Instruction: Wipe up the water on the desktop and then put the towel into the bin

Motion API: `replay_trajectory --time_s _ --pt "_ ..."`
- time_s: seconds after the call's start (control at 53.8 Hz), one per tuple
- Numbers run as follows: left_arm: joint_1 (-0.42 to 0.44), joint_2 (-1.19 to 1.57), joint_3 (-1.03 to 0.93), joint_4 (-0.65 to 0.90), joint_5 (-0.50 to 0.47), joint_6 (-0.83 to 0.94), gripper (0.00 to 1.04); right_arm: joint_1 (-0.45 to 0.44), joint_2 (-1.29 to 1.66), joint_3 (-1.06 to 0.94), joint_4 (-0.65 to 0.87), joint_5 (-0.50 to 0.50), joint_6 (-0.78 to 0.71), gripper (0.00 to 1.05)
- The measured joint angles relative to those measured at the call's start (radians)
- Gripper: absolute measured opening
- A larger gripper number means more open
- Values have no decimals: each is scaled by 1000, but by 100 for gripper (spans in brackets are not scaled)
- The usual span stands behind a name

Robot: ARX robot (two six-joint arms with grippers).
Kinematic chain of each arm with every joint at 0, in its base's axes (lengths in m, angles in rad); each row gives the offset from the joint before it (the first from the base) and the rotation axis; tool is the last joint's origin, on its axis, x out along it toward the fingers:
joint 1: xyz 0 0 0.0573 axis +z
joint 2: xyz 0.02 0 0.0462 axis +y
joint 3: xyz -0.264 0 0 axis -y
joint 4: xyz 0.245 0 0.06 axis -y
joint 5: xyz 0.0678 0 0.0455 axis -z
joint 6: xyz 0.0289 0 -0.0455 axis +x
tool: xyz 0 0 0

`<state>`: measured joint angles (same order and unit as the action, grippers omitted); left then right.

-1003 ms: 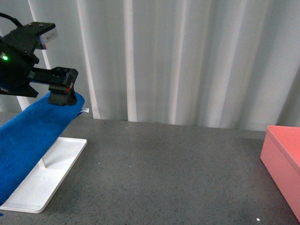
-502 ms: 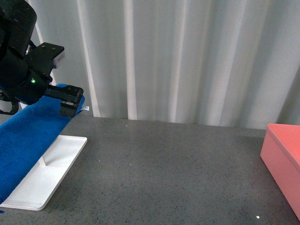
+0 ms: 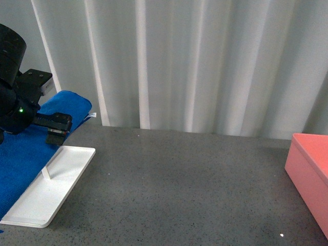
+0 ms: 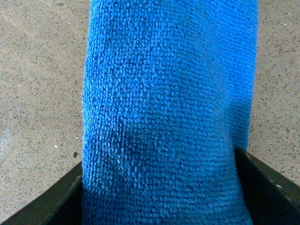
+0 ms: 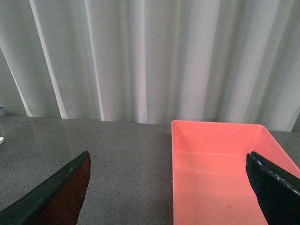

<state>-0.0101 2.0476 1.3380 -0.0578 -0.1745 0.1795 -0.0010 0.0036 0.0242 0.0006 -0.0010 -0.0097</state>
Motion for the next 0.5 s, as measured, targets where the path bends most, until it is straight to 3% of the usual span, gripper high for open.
replay_trajectory --time_s 0.353,0.502 --pt "-6 -34 -3 -3 10 37 11 0 0 0 0 0 0 98" --pt "-26 -81 -13 -1 23 55 7 0 0 0 0 0 0 98"
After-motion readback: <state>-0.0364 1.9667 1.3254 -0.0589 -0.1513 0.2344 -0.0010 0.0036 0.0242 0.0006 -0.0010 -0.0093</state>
